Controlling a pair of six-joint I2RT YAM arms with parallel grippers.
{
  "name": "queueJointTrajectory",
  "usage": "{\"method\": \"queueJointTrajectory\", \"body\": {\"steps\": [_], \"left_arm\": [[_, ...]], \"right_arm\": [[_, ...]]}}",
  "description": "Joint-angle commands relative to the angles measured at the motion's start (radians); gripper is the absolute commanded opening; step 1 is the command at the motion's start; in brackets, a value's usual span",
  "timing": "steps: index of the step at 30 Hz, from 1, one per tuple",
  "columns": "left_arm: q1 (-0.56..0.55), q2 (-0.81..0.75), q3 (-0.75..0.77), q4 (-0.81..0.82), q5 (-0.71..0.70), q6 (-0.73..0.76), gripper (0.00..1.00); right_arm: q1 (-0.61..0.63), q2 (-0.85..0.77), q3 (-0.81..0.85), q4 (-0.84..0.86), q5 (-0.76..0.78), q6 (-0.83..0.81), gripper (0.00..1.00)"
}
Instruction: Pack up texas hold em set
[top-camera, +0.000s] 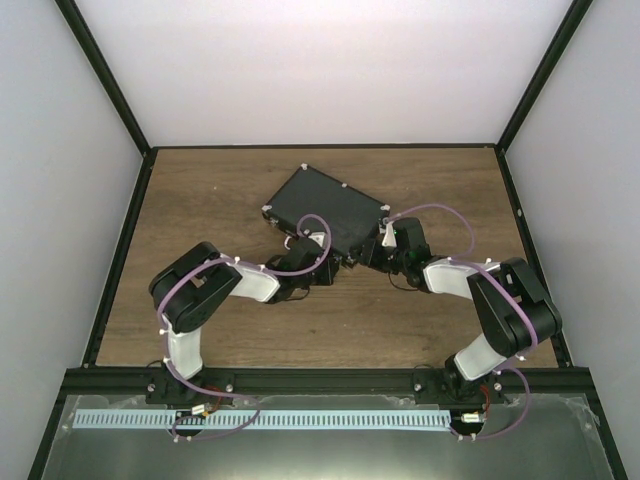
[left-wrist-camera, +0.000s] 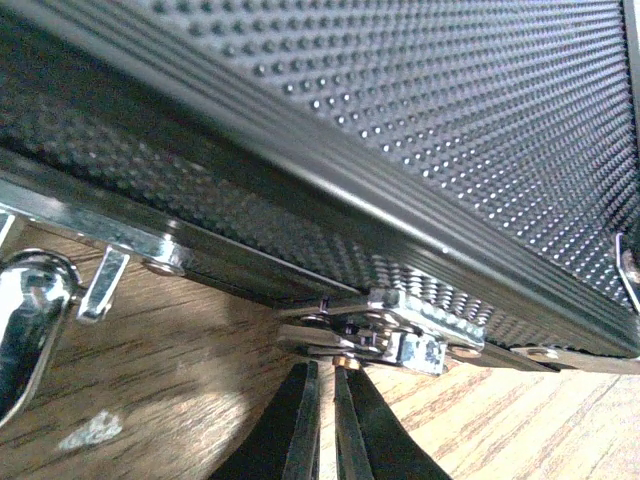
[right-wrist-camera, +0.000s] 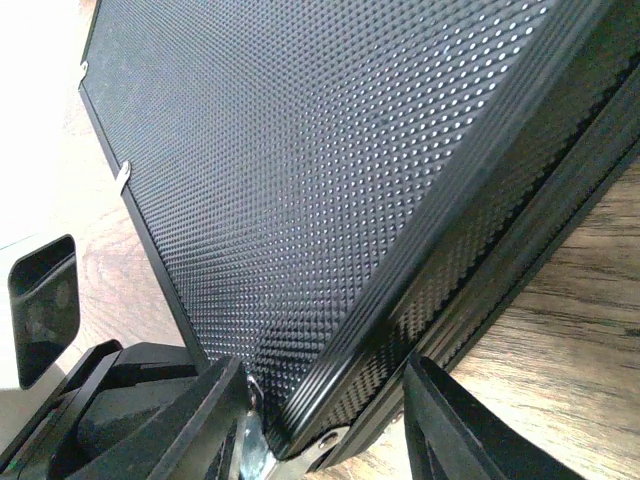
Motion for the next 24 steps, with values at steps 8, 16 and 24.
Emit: {"method": "queueJointTrajectory", "body": {"steps": [8, 16, 24], "left_arm": [[0.006, 0.105, -0.001, -0.086, -0.158, 0.078, 0.10], [0.007, -0.263, -0.122, -0.165, -0.183, 0.149, 0.52], [0.075, -0.541, -0.002, -0.404, -0.196, 0.347, 0.94]], "right_arm": [[0.044, 0.024, -0.027, -0.048, -0.095, -0.012, 0.43], [0.044, -0.103, -0.003, -0.199, 0.017, -0.086, 0.54], [0.038, -0.243, 0.139, -0.430, 0.254, -0.249, 0.91]]}}
